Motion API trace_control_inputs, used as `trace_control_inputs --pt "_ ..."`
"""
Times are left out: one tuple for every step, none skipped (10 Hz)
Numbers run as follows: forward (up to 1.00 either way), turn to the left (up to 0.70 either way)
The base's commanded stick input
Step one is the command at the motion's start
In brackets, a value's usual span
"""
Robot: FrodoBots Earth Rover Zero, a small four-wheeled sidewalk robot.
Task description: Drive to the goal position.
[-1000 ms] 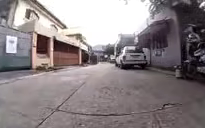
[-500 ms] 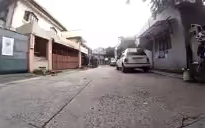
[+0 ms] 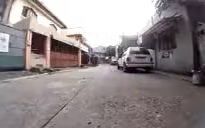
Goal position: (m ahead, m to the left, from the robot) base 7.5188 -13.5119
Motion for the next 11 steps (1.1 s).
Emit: trace_control_inputs --pt "0.7 0.0" --pt "0.7 0.0" --pt "0.7 0.0" --pt "0.7 0.0" --pt "0.7 0.0" --pt "0.7 0.0" --pt "0.7 0.0" --pt "0.7 0.0" --pt "0.7 0.0" --pt "0.7 0.0" --pt "0.7 0.0"
